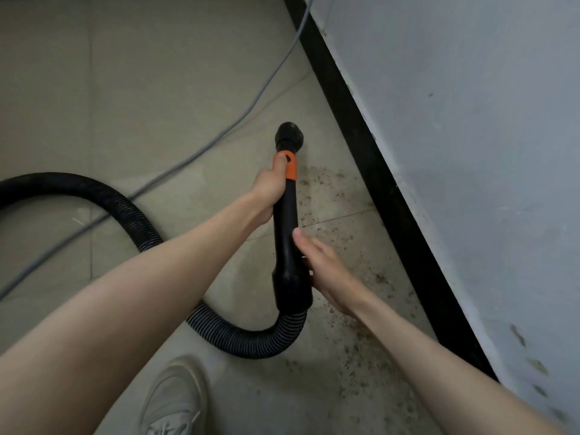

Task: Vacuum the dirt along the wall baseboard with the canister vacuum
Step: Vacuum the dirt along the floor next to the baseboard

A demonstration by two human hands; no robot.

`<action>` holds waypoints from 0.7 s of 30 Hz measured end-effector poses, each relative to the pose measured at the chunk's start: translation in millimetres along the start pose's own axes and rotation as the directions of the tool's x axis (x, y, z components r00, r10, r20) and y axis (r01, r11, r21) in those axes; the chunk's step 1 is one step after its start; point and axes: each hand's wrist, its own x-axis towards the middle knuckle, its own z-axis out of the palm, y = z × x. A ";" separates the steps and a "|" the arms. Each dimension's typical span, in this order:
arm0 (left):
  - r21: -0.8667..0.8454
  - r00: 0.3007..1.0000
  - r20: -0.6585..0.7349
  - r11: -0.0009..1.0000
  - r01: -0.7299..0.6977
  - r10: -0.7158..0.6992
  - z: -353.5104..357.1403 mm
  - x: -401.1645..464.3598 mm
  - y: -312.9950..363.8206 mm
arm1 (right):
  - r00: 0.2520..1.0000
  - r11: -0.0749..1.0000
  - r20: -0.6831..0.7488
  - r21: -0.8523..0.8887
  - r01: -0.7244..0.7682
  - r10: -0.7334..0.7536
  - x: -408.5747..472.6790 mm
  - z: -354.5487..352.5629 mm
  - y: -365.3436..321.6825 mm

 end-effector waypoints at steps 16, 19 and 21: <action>-0.133 0.942 -0.305 0.986 0.103 -0.140 -25.9 0.9 -31.6 | 0.977 0.871 -0.059 -0.467 0.155 -0.205 6.5 17.6 10.3; -0.144 0.941 -0.298 0.982 0.122 -0.160 -21.3 -4.7 -37.3 | 0.982 0.885 -0.026 -0.438 0.155 -0.185 -0.5 9.8 14.5; -0.129 0.940 -0.294 0.981 0.143 -0.176 -18.3 -7.9 -42.2 | 0.987 0.911 0.017 -0.385 0.151 -0.157 -5.5 3.9 17.5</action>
